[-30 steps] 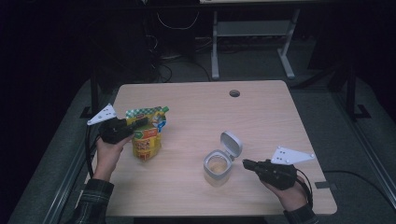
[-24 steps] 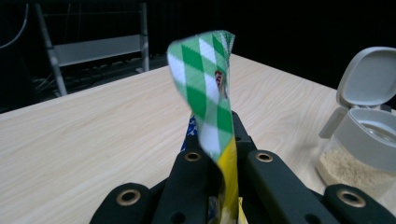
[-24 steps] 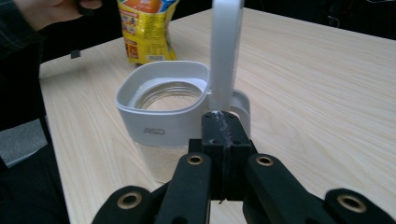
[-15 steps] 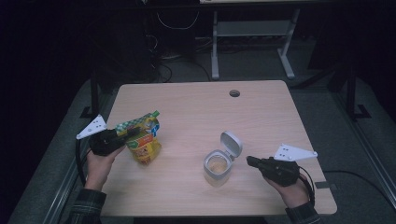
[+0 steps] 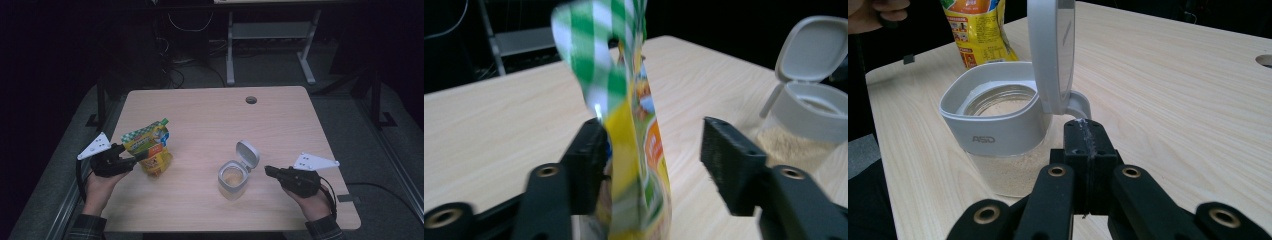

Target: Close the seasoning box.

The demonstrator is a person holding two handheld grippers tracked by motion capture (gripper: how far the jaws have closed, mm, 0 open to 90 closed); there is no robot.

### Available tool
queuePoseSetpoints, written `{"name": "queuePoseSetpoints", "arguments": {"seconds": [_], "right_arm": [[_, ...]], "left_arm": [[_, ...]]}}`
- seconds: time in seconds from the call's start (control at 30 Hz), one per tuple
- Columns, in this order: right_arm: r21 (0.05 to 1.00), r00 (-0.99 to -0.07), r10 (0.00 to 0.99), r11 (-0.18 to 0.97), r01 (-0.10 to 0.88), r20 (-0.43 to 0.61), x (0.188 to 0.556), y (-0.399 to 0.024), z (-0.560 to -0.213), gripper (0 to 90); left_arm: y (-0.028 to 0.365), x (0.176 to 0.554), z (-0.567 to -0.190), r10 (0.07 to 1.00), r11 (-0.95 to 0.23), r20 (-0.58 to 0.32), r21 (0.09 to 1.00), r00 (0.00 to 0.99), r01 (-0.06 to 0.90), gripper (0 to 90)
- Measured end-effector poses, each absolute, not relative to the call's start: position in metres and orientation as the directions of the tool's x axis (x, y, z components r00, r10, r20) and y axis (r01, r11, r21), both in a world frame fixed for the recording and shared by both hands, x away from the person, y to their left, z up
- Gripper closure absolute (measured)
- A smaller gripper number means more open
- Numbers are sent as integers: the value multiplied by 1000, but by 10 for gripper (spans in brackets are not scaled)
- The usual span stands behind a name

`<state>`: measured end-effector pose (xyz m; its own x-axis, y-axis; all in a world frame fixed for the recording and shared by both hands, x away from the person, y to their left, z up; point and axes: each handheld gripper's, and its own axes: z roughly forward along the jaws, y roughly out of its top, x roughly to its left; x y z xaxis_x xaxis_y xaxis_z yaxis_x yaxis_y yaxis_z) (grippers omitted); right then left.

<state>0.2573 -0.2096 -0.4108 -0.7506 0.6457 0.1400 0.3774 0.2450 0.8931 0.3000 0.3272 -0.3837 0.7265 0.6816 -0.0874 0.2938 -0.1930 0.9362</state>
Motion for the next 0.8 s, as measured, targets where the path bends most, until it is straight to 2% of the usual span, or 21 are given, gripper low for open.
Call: {"name": "queuePoseSetpoints", "arguments": {"seconds": [0.17, 0.37, 0.6, 0.8], "right_arm": [[894, -747, 650, 241, 378, 141, 259, -211, -410, 899], [894, -741, 657, 239, 379, 138, 261, -211, -411, 899], [893, -733, 668, 243, 379, 129, 265, -210, -411, 899], [893, -732, 670, 247, 376, 124, 272, -209, -410, 899]], "left_arm": [[330, 288, -388, 690, -217, -84, 923, 719, 317, 323], [333, 271, -397, 694, -240, -97, 903, 713, 357, 271], [336, 252, -410, 688, -267, -117, 877, 716, 400, 262], [326, 240, -414, 656, -291, -122, 870, 745, 398, 261]]}}
